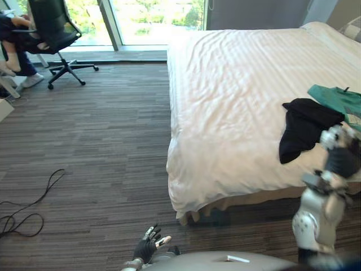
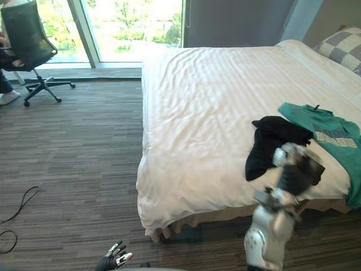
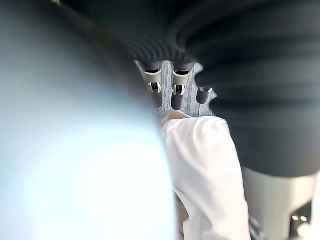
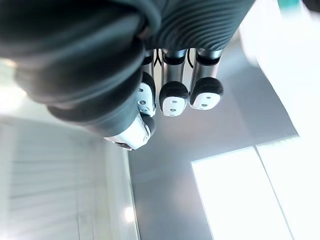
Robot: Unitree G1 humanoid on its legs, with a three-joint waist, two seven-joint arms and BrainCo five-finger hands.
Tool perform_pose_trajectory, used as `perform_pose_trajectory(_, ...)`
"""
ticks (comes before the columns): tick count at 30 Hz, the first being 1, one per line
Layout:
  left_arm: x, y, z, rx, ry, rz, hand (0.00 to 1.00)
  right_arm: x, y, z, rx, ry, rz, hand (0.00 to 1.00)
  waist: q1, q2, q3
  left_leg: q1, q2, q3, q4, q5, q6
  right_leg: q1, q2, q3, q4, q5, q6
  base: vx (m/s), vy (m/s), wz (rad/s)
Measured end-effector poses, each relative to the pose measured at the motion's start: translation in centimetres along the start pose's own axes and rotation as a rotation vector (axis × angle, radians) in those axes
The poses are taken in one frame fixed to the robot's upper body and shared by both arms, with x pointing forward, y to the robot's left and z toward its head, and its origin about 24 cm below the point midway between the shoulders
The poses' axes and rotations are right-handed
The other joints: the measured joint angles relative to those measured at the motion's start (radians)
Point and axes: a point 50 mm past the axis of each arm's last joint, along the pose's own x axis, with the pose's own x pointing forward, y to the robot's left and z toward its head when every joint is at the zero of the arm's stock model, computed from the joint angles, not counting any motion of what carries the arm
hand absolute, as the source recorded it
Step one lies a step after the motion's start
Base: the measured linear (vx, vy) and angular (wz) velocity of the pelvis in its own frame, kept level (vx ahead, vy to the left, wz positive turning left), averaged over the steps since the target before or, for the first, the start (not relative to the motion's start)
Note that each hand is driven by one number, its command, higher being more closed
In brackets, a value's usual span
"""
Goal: Tidy the bed and pick cloth on bed and put in laundry
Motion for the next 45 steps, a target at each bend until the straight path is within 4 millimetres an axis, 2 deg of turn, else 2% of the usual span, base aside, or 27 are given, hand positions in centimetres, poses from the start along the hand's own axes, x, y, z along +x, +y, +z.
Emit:
perform_pose_trajectory(1, 0.1, 0.0, 0.0, -0.004, -0.003, -0.004, 0.00, 0.6, 0.6, -0.8, 0.032, 0.031, 0.032, 1.00, 0.004, 0.007, 0.005, -0.008, -0.003, -0.008, 0.000, 0.004, 0.003, -0.002, -0.001, -0.007, -0.003, 0.004, 0.000, -0.01, 0.035, 0.34)
perform_pose_trajectory(2, 0.4, 0.1, 0.4, 0.007, -0.017, -0.011, 0.00, 2.1, 1.8, -2.0, 0.091, 0.073, 0.088, 1.00, 0.021, 0.013, 0.030, -0.033, -0.004, -0.015, 0.001, 0.014, 0.007, -0.020, -0.004, -0.016, -0.006, 0.013, -0.002, -0.02, 0.036, 0.27)
perform_pose_trajectory(3, 0.9, 0.2, 1.0, 0.019, -0.034, -0.016, 0.00, 4.5, 3.6, -2.6, 0.139, 0.092, 0.148, 1.00, 0.035, 0.039, 0.072, -0.054, -0.005, -0.021, 0.005, 0.028, 0.011, -0.041, -0.003, -0.021, -0.006, 0.026, -0.006, -0.05, 0.038, 0.21)
perform_pose_trajectory(4, 1.2, 0.4, 1.3, 0.028, -0.039, -0.018, 0.00, 5.8, 4.6, -2.7, 0.156, 0.093, 0.176, 1.00, 0.043, 0.049, 0.100, -0.066, -0.004, -0.022, 0.006, 0.036, 0.013, -0.055, -0.003, -0.022, -0.006, 0.033, -0.010, -0.05, 0.036, 0.07)
perform_pose_trajectory(6, 2.0, 0.6, 1.9, 0.032, -0.057, -0.020, 0.00, 10.7, 7.2, -1.4, 0.186, 0.060, 0.241, 1.00, 0.060, 0.078, 0.199, -0.137, 0.000, -0.023, 0.006, 0.067, 0.017, -0.124, -0.002, -0.023, -0.006, 0.059, -0.021, -0.15, 0.049, 0.08)
perform_pose_trajectory(9, 2.5, 0.1, 3.0, 0.038, -0.135, -0.062, 0.00, 15.4, 9.0, 1.3, 0.227, 0.013, 0.222, 1.00, 0.079, 0.121, 0.333, -0.221, -0.001, -0.015, 0.007, 0.092, 0.023, -0.215, -0.003, -0.019, -0.009, 0.090, -0.026, -0.11, 0.050, 0.01)
perform_pose_trajectory(11, 2.5, -0.3, 3.0, 0.003, -0.179, -0.088, 0.00, 16.2, 8.1, 1.3, 0.216, 0.025, 0.155, 1.00, 0.094, 0.132, 0.353, -0.280, -0.006, -0.002, 0.007, 0.101, 0.030, -0.272, -0.002, -0.001, -0.027, 0.116, -0.027, 0.03, 0.031, -0.19)
perform_pose_trajectory(12, 2.6, -0.5, 3.2, 0.000, -0.201, -0.104, 0.00, 16.2, 6.7, 0.9, 0.209, 0.041, 0.076, 1.00, 0.103, 0.139, 0.358, -0.313, -0.010, 0.012, 0.007, 0.104, 0.033, -0.304, -0.003, 0.010, -0.045, 0.133, -0.026, 0.09, 0.015, -0.24)
perform_pose_trajectory(14, 3.1, -1.1, 3.8, 0.003, -0.234, -0.121, 0.00, 16.1, 4.8, 0.6, 0.202, 0.052, -0.018, 1.00, 0.103, 0.158, 0.375, -0.347, -0.017, 0.022, 0.007, 0.108, 0.040, -0.338, -0.006, 0.025, -0.060, 0.152, -0.025, 0.10, 0.011, -0.21)
perform_pose_trajectory(17, 3.5, -1.1, 4.2, 0.031, -0.252, -0.108, 0.00, 15.9, 6.0, 1.1, 0.217, -0.003, 0.032, 1.00, 0.085, 0.165, 0.380, -0.386, -0.022, 0.051, 0.013, 0.111, 0.044, -0.396, -0.013, 0.065, -0.064, 0.167, -0.027, 0.09, 0.014, -0.32)
perform_pose_trajectory(20, 4.5, -0.9, 6.0, 0.058, -0.284, -0.080, 0.00, 14.9, 7.0, 0.1, 0.198, -0.003, 0.075, 1.00, 0.055, 0.163, 0.380, -0.404, -0.023, 0.059, 0.038, 0.104, 0.035, -0.432, -0.019, 0.105, -0.052, 0.168, -0.026, 0.06, 0.024, -0.29)
perform_pose_trajectory(22, 5.6, -0.8, 8.2, 0.042, -0.286, -0.053, 0.00, 13.8, 7.5, -0.8, 0.177, 0.012, 0.104, 1.00, 0.040, 0.160, 0.381, -0.403, -0.020, 0.081, 0.038, 0.097, 0.030, -0.457, -0.019, 0.142, -0.036, 0.168, -0.026, 0.01, 0.034, -0.45)
perform_pose_trajectory(23, 6.4, -1.1, 10.8, 0.016, -0.317, -0.046, 0.00, 12.7, 7.4, -1.5, 0.171, 0.028, 0.118, 1.00, 0.018, 0.153, 0.384, -0.402, -0.018, 0.091, 0.040, 0.087, 0.028, -0.466, -0.018, 0.159, -0.033, 0.170, -0.025, 0.00, 0.040, -0.48)
perform_pose_trajectory(24, 7.0, -1.5, 13.4, -0.031, -0.349, -0.042, 0.00, 11.2, 7.0, -2.2, 0.182, 0.039, 0.120, 1.00, -0.007, 0.133, 0.386, -0.401, -0.017, 0.112, 0.045, 0.076, 0.032, -0.477, -0.018, 0.186, -0.029, 0.175, -0.024, -0.01, 0.043, -0.51)
perform_pose_trajectory(25, 7.2, -1.6, 14.6, -0.047, -0.368, -0.039, 0.00, 10.2, 6.6, -2.6, 0.189, 0.043, 0.110, 1.00, -0.019, 0.116, 0.386, -0.401, -0.016, 0.129, 0.051, 0.069, 0.035, -0.485, -0.018, 0.201, -0.028, 0.179, -0.024, 0.00, 0.047, -0.67)
perform_pose_trajectory(26, 7.3, -1.7, 16.7, -0.084, -0.401, -0.035, 0.00, 7.9, 5.1, -3.5, 0.220, 0.062, 0.065, 1.00, -0.045, 0.083, 0.385, -0.399, -0.016, 0.162, 0.060, 0.051, 0.030, -0.489, -0.018, 0.233, -0.029, 0.184, -0.021, 0.01, 0.044, -0.71)
perform_pose_trajectory(27, 7.5, -2.1, 18.3, -0.117, -0.424, -0.048, 0.00, 5.5, 2.4, -4.5, 0.251, 0.099, -0.032, 1.00, -0.070, 0.055, 0.389, -0.390, -0.016, 0.189, 0.068, 0.038, 0.032, -0.491, -0.019, 0.258, -0.028, 0.187, -0.019, 0.02, 0.042, -0.65)
perform_pose_trajectory(28, 7.5, -2.2, 18.7, -0.129, -0.428, -0.052, 0.00, 4.6, 1.2, -4.8, 0.255, 0.114, -0.075, 1.00, -0.074, 0.049, 0.390, -0.387, -0.016, 0.196, 0.069, 0.031, 0.032, -0.493, -0.019, 0.266, -0.028, 0.188, -0.019, 0.03, 0.035, -0.67)
perform_pose_trajectory(29, 7.7, -3.0, 19.9, -0.166, -0.431, -0.076, 0.00, 0.3, -3.9, -5.7, 0.245, 0.175, -0.289, 1.00, -0.089, 0.032, 0.390, -0.381, -0.016, 0.227, 0.070, 0.017, 0.030, -0.507, -0.018, 0.302, -0.023, 0.187, -0.020, 0.05, 0.026, -0.63)
perform_pose_trajectory(30, 7.9, -3.4, 20.6, -0.190, -0.429, -0.088, 0.00, -3.1, -7.4, -5.7, 0.222, 0.201, -0.438, 1.00, -0.104, 0.030, 0.391, -0.378, -0.016, 0.249, 0.068, 0.012, 0.027, -0.521, -0.017, 0.321, -0.015, 0.187, -0.020, 0.07, 0.021, -0.67)
perform_pose_trajectory(32, 8.0, -3.1, 20.7, -0.216, -0.406, -0.085, 0.00, -7.1, -10.4, -5.4, 0.178, 0.251, -0.567, 1.00, -0.131, 0.028, 0.393, -0.358, -0.013, 0.282, 0.067, 0.007, 0.023, -0.524, -0.010, 0.354, -0.011, 0.189, -0.018, 0.12, 0.005, -0.65)
perform_pose_trajectory(33, 8.1, -3.0, 20.4, -0.222, -0.386, -0.082, 0.00, -9.7, -11.9, -5.1, 0.142, 0.294, -0.628, 0.00, -0.139, 0.027, 0.394, -0.327, -0.006, 0.309, 0.067, 0.001, 0.019, -0.513, -0.005, 0.376, -0.004, 0.188, -0.018, 0.23, -0.045, -0.93)
perform_pose_trajectory(34, 8.1, -2.7, 20.4, -0.241, -0.383, -0.079, 0.00, -12.1, -12.8, -5.1, 0.119, 0.350, -0.664, 0.00, -0.152, 0.027, 0.393, -0.285, 0.009, 0.328, 0.071, -0.008, 0.007, -0.489, 0.011, 0.392, 0.008, 0.178, -0.023, 0.17, -0.048, -0.80)
perform_pose_trajectory(38, 8.0, -2.6, 20.5, -0.242, -0.393, -0.103, 0.00, -15.6, -13.3, -6.4, 0.102, 0.523, -0.702, 0.00, -0.152, 0.028, 0.391, -0.206, 0.043, 0.344, 0.071, -0.021, -0.013, -0.421, 0.045, 0.389, 0.009, 0.159, -0.038, 0.13, -0.089, -0.26)
perform_pose_trajectory(40, 8.0, -2.4, 19.5, -0.234, -0.368, -0.094, 0.00, -17.3, -13.3, -7.4, 0.051, 0.654, -0.695, 0.00, -0.148, 0.028, 0.372, -0.191, 0.055, 0.340, 0.070, -0.022, -0.014, -0.403, 0.057, 0.380, 0.007, 0.151, -0.047, 0.06, -0.067, 0.08)
perform_pose_trajectory(43, 8.0, -2.0, 16.7, -0.180, -0.282, -0.054, 0.00, -19.9, -13.1, -8.3, -0.013, 0.791, -0.704, 0.00, -0.152, 0.029, 0.336, -0.151, 0.063, 0.316, 0.069, -0.023, -0.018, -0.347, 0.063, 0.354, 0.006, 0.133, -0.050, 0.07, -0.045, 0.20)
perform_pose_trajectory(45, 7.7, -1.5, 12.9, -0.137, -0.170, -0.013, 0.00, -23.2, -12.7, -8.6, -0.059, 0.914, -0.711, 0.00, -0.152, 0.029, 0.279, -0.092, 0.071, 0.306, 0.072, -0.040, -0.028, -0.302, 0.064, 0.323, 0.056, 0.077, -0.056, 0.07, -0.025, 0.22)
